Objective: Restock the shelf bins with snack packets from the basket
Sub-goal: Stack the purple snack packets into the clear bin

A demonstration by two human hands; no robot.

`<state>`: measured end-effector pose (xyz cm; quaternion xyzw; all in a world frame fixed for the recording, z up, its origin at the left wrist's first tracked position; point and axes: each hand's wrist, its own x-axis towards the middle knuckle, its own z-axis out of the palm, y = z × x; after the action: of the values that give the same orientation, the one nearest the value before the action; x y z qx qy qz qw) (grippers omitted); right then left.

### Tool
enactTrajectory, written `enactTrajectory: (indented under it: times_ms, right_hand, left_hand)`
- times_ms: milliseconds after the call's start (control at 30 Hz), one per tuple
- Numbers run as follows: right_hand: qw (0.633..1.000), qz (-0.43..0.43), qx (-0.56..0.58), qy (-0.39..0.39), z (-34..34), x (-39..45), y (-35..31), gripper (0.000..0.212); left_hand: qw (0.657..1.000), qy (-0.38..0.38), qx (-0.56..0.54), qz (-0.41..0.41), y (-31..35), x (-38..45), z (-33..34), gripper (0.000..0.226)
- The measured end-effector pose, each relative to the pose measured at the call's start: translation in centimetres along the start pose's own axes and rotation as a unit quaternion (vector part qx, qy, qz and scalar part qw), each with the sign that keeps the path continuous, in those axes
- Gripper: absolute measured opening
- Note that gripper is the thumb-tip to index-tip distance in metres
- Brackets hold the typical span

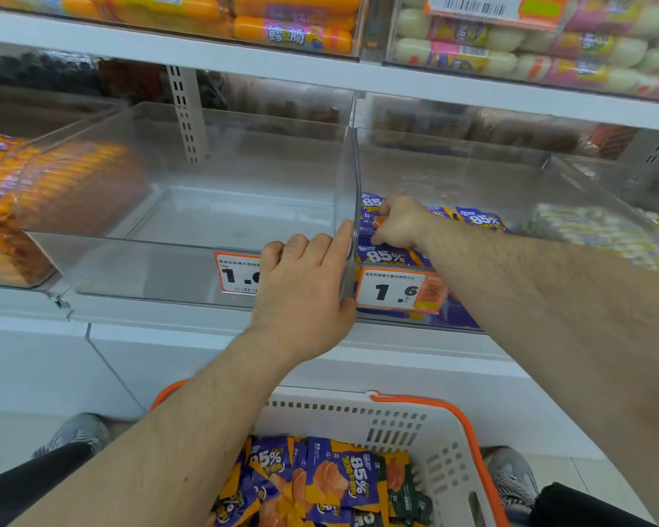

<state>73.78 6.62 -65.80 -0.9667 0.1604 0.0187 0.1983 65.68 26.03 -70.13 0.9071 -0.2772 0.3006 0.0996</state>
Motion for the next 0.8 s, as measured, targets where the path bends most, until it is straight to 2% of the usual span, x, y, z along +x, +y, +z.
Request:
enactTrajectory:
  times_ms: [167,267,367,400,433,467,500,533,567,600,667,733,767,800]
  right_hand:
    - [1.000,0.001,-0.012,-0.028,-0.2,0.3,0.0,0.053]
    - [0.999,-0.004,-0.021,-0.031,-0.7,-0.4,-0.7,0.042]
    - [0.997,-0.016,-0.046,0.052,-1.9,-2.3,-1.9,0.028]
    - [0.990,-0.033,-0.058,0.121,-2.2,-3.5,-2.3,0.025]
    - [0.970,-0.072,-0.073,0.223,-2.4,-5.1,-2.4,0.023]
    - [0.925,-0.136,-0.082,0.344,-2.3,-7.3,-2.3,0.021]
    - [0.865,-0.209,-0.072,0.450,-1.7,-9.7,-2.0,0.018]
    - [0.813,-0.277,-0.048,0.511,-0.4,-12.0,-1.4,0.015]
    - [0.785,-0.329,-0.017,0.525,1.5,-14.0,-0.7,0.011]
    - [0.788,-0.358,0.016,0.500,4.1,-15.4,0.5,0.009]
    - [0.855,-0.345,0.051,0.385,9.9,-17.4,3.0,0.012]
    - [0.954,-0.233,0.015,0.188,15.7,-18.2,5.8,0.015]
    - [0.984,-0.159,-0.020,0.074,18.2,-18.5,7.0,0.017]
    - [0.993,-0.101,-0.052,-0.025,20.6,-18.7,8.3,0.024]
  left_hand:
    - [0.998,-0.037,-0.040,0.014,-0.4,0.2,-0.1,0.085]
    - [0.991,0.006,-0.136,-0.013,-0.2,0.0,-0.9,0.078]
    - [0.971,0.095,-0.219,0.004,0.8,-0.7,-1.9,0.043]
    - [0.965,0.080,-0.251,0.018,1.0,-0.9,-2.2,0.034]
    - [0.959,0.026,-0.282,0.024,1.1,-1.1,-2.6,0.027]
    - [0.952,-0.066,-0.298,0.021,1.1,-1.5,-2.9,0.024]
    - [0.942,-0.180,-0.282,0.022,0.9,-2.0,-2.8,0.025]
    - [0.927,-0.292,-0.235,0.029,0.7,-2.6,-2.5,0.028]
    - [0.903,-0.388,-0.183,0.038,0.5,-3.3,-2.1,0.032]
    - [0.875,-0.461,-0.142,0.044,0.3,-4.1,-1.6,0.035]
    - [0.830,-0.547,-0.094,0.046,0.1,-5.8,-0.4,0.034]
    - [0.801,-0.591,-0.075,0.057,-0.1,-7.1,1.0,0.023]
    - [0.791,-0.605,-0.070,0.061,-0.1,-7.6,1.6,0.015]
    - [0.783,-0.615,-0.066,0.064,0.0,-7.8,1.8,0.010]
